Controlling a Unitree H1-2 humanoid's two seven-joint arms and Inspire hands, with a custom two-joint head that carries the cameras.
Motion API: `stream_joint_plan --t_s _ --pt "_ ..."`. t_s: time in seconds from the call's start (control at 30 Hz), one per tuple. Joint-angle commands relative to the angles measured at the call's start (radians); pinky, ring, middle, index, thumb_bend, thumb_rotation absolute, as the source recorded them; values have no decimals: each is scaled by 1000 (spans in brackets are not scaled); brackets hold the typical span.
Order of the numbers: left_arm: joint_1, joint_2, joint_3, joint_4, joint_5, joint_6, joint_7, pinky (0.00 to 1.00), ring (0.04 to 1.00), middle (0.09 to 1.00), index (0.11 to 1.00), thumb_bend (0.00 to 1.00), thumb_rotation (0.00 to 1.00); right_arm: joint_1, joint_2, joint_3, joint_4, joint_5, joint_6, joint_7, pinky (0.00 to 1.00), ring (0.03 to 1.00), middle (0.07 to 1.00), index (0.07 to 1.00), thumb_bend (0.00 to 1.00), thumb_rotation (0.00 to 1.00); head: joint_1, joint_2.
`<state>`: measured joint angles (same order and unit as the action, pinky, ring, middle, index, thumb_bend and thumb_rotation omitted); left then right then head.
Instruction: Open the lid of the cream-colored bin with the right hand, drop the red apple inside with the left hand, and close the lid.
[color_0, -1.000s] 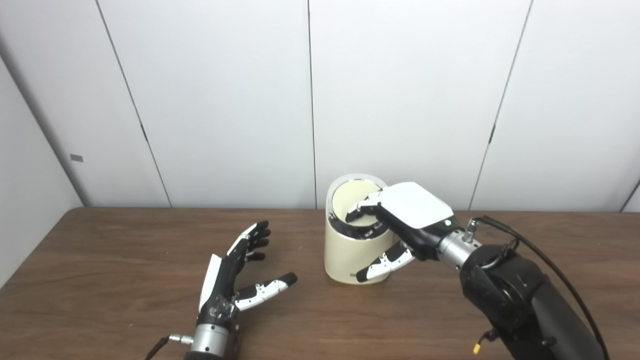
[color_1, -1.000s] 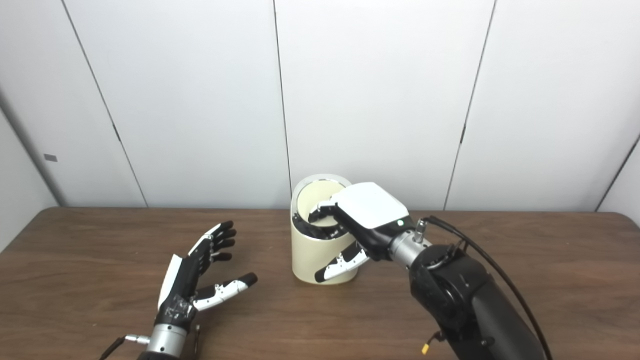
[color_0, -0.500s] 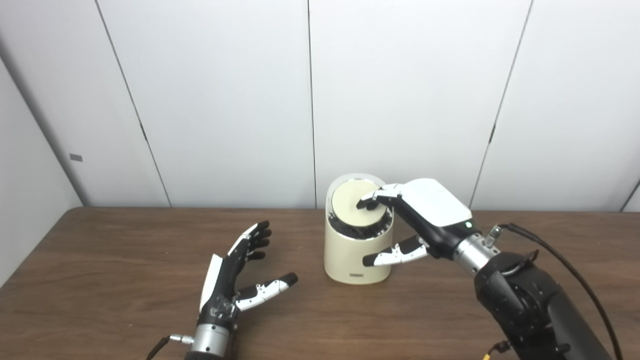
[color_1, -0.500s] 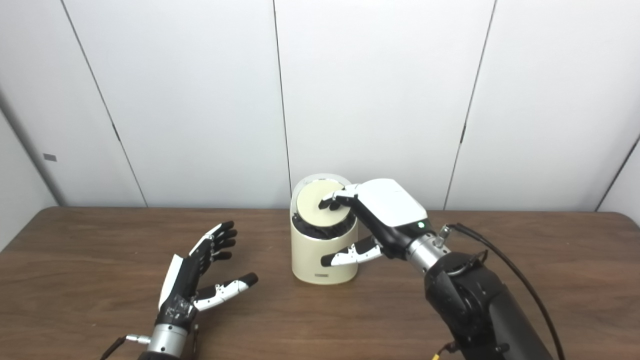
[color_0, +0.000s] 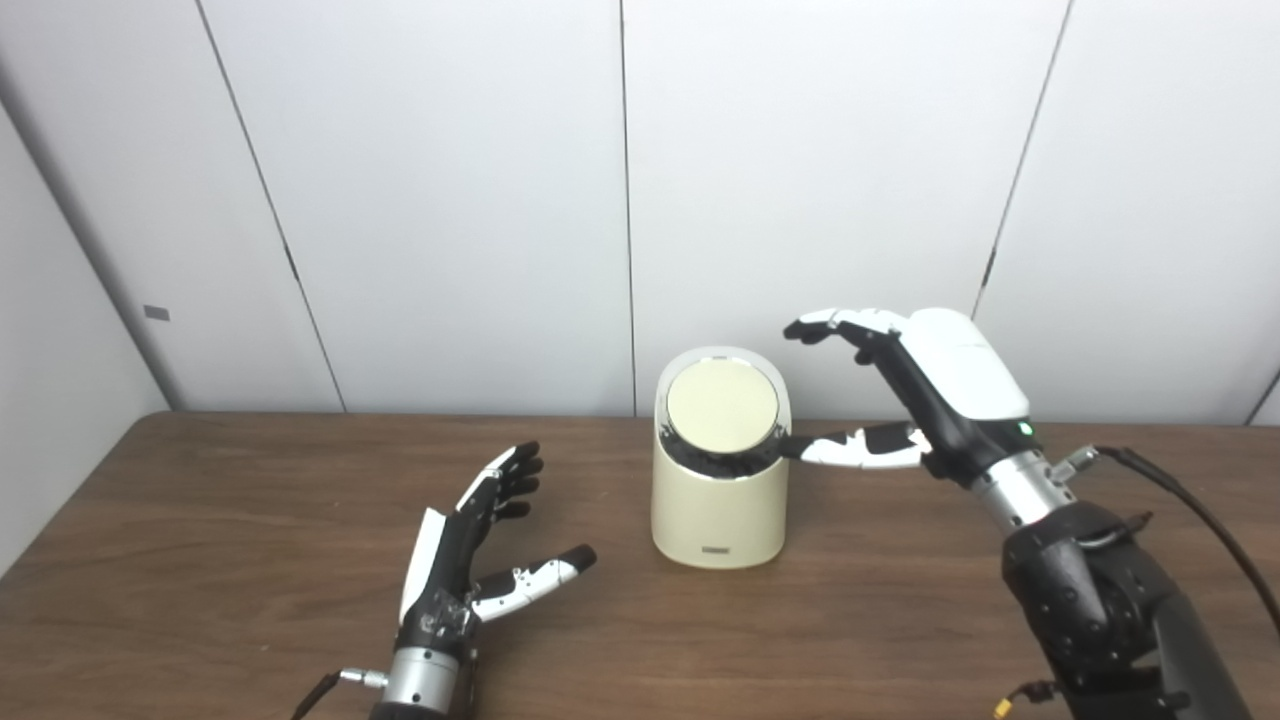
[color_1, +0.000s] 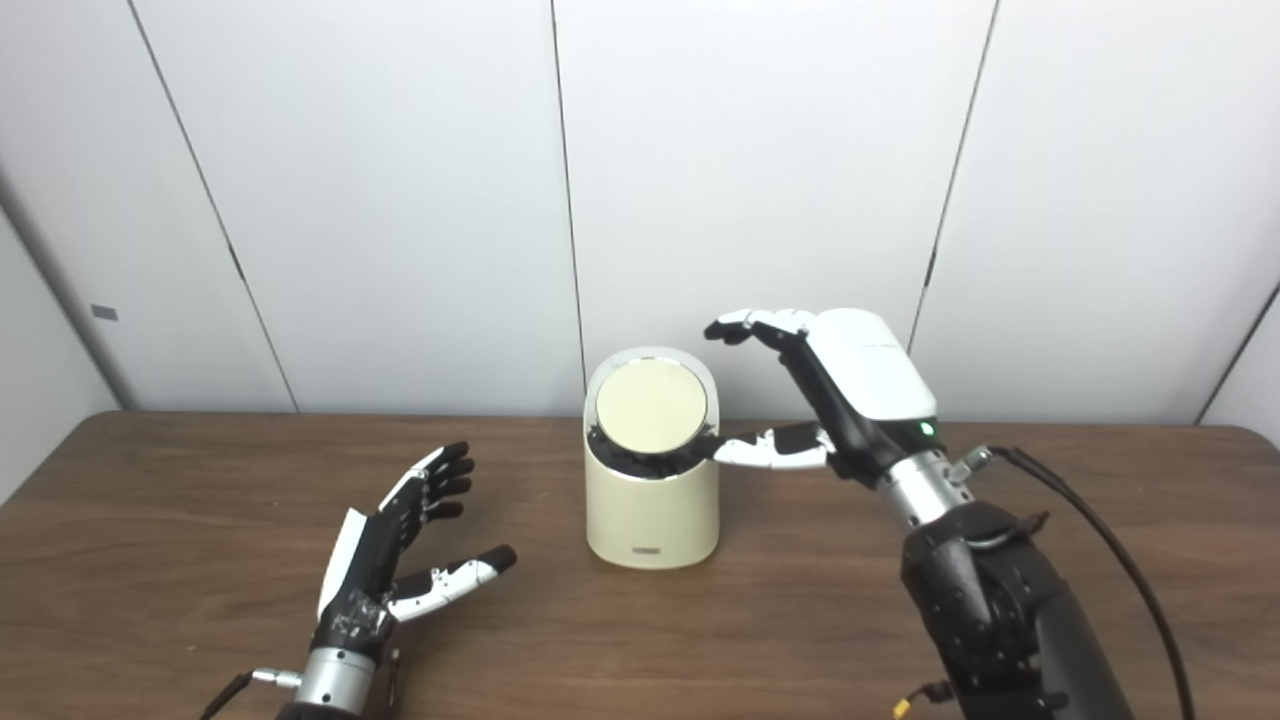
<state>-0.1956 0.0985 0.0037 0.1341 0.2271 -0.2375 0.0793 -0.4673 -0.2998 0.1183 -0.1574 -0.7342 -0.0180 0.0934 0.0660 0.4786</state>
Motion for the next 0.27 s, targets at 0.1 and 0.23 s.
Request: stream_joint_plan --t_s 0.1,0.23 --pt "-34 9 3 -13 -10 -47 9 750 816 844 884 826 264 41 9 -53 75 117 -106 -125 715 719 771 787 630 197 -1 1" --pt "-35 10 4 -14 -19 -48 3 711 812 845 885 825 258 76 50 -93 121 260 -87 -118 697 795 833 838 657 182 -4 -1"
